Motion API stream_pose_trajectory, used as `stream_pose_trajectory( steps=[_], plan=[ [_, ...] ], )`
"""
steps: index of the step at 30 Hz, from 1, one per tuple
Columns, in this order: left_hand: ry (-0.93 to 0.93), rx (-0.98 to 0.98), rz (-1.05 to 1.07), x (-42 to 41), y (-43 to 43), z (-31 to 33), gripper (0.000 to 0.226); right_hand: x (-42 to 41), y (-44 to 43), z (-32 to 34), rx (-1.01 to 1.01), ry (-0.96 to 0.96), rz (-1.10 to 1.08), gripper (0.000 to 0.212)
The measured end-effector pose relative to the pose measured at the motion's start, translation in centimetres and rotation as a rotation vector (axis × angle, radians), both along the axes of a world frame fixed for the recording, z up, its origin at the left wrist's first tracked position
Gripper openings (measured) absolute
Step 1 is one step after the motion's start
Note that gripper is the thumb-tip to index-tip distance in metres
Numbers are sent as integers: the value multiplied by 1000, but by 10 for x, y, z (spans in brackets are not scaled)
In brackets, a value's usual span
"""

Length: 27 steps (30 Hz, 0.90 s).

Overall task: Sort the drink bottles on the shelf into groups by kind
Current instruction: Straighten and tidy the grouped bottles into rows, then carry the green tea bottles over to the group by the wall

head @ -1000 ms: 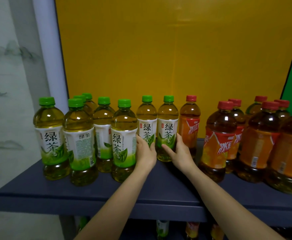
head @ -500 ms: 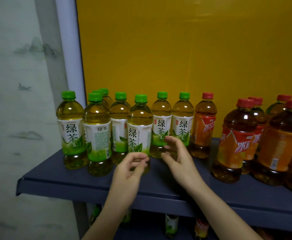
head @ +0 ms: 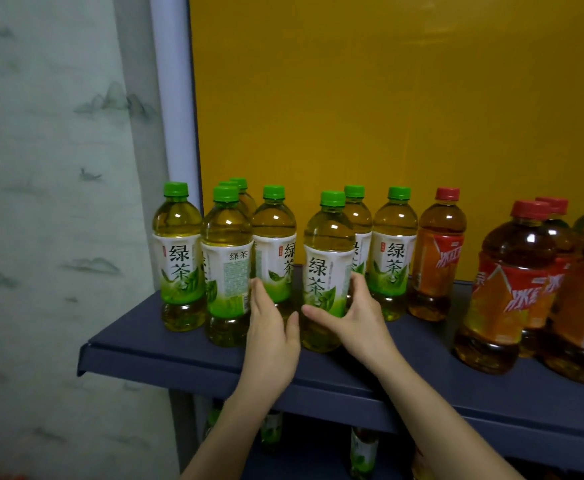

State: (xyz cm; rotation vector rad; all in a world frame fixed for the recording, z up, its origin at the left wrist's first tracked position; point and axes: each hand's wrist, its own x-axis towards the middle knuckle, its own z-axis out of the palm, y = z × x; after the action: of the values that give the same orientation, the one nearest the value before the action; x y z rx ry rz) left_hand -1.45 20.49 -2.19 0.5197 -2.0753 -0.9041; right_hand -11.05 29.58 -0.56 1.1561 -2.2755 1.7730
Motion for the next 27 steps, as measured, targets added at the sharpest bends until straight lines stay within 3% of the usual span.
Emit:
stream_pose_trajectory(
  steps=[12,17,23,27],
  plan=[
    [-39,63,225,-49,-7,13,95,-27,66,2,3,-116,48,94],
    [11,111,254,-63,-17,19,83,-32,77,-1,-34,-118,37,87],
    [65,78,75,-55,-30,9,73,-36,86,-8,-128,-120,-12,70],
    [158,209,-149,-30,-30,2,67,-38,90,-11,-154,-113,-67,67]
  ],
)
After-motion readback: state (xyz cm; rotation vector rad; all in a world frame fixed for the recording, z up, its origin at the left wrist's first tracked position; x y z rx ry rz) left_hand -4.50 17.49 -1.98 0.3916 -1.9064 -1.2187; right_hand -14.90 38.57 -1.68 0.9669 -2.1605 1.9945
